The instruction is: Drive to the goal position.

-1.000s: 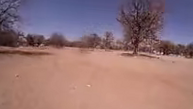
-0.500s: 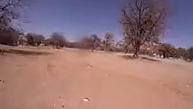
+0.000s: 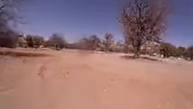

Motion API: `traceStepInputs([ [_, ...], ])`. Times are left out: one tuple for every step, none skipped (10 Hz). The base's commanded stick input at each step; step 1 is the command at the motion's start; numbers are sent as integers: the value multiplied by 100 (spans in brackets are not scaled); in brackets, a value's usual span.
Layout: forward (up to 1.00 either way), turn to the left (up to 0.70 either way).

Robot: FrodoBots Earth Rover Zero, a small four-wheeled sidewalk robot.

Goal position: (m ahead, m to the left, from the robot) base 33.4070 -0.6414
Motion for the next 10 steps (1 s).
traceStepInputs([
  [100, 0],
  [100, 0],
  [100, 0],
  [100, 0],
  [100, 0],
  [100, 0],
  [100, 0],
  [100, 0],
  [100, 0],
  [100, 0],
])
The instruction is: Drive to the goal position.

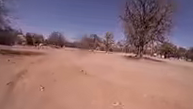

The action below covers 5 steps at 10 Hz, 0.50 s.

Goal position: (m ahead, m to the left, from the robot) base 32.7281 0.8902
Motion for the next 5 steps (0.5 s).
traceStepInputs([
  [100, 0],
  [100, 0],
  [100, 0],
  [100, 0],
  [100, 0],
])
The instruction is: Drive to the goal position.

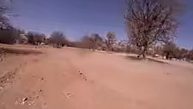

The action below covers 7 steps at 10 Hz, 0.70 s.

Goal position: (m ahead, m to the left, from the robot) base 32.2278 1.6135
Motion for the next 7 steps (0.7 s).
traceStepInputs([
  [100, 0],
  [100, 0],
  [100, 0],
  [100, 0],
  [100, 0],
  [100, 0],
  [100, 0],
])
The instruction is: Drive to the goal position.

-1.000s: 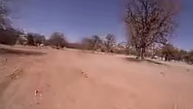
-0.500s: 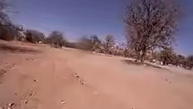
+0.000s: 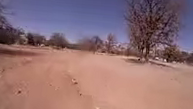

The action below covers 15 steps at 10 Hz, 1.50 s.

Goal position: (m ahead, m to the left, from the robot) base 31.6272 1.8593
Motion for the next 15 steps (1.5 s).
traceStepInputs([
  [100, 0],
  [100, 0],
  [100, 0],
  [100, 0],
  [100, 0],
  [100, 0],
  [100, 0],
  [100, 0],
  [100, 0],
  [100, 0],
  [100, 0],
  [100, -8],
  [100, -19],
  [100, -24],
  [100, -12],
])
